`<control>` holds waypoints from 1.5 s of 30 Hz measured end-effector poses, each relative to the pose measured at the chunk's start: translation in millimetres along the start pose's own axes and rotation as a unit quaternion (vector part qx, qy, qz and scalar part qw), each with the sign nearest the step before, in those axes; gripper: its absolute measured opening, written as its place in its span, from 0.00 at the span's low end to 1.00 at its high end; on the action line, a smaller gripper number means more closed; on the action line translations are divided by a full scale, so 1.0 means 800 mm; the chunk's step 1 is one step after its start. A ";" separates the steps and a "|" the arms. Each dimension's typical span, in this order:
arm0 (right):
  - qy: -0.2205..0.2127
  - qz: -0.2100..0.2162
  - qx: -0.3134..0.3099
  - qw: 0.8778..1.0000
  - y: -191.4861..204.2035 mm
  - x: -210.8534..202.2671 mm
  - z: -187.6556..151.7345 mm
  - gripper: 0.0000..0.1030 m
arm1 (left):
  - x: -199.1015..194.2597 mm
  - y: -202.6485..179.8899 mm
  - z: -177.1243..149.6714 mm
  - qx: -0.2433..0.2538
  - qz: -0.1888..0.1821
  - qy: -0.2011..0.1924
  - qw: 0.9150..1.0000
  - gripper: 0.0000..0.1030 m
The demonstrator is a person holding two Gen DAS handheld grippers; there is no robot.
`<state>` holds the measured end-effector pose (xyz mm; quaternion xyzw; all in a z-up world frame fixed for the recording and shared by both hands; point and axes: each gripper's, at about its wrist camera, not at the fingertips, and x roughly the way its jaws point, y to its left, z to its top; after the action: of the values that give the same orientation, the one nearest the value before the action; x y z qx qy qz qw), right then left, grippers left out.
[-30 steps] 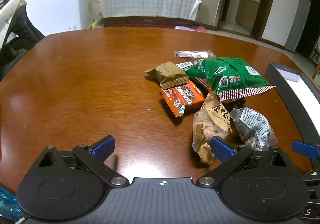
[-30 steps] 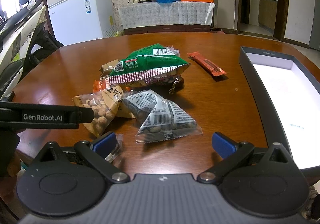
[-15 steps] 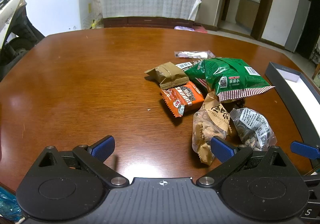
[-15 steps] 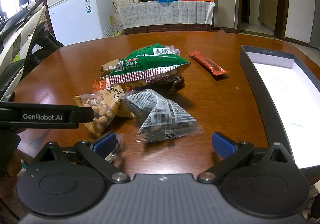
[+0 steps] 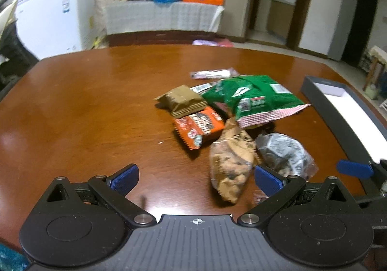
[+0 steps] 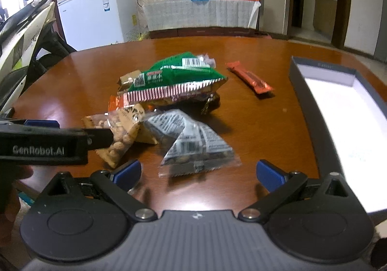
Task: Organize snacks
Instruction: 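Grasp the clear nut bag with right tool while left tool grasps the brown peanut bag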
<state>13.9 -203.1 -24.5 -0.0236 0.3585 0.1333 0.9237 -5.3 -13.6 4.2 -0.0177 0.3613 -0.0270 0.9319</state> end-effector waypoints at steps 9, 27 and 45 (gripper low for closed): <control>-0.018 0.025 -0.066 0.997 0.004 0.009 0.019 0.94 | 0.015 0.001 0.020 0.010 -0.030 0.012 0.999 0.87; 0.020 0.085 -0.116 0.989 -0.010 0.041 0.037 0.65 | 0.045 0.023 0.029 0.000 -0.135 0.051 0.989 0.61; 0.005 0.089 -0.138 0.986 0.000 0.050 0.030 0.55 | 0.057 0.005 0.023 0.030 -0.117 0.045 0.992 0.37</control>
<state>57.9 -190.2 -34.0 -0.1196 0.3421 0.2627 0.8943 41.0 -12.4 -12.9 -0.0305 0.3973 -0.1481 0.9052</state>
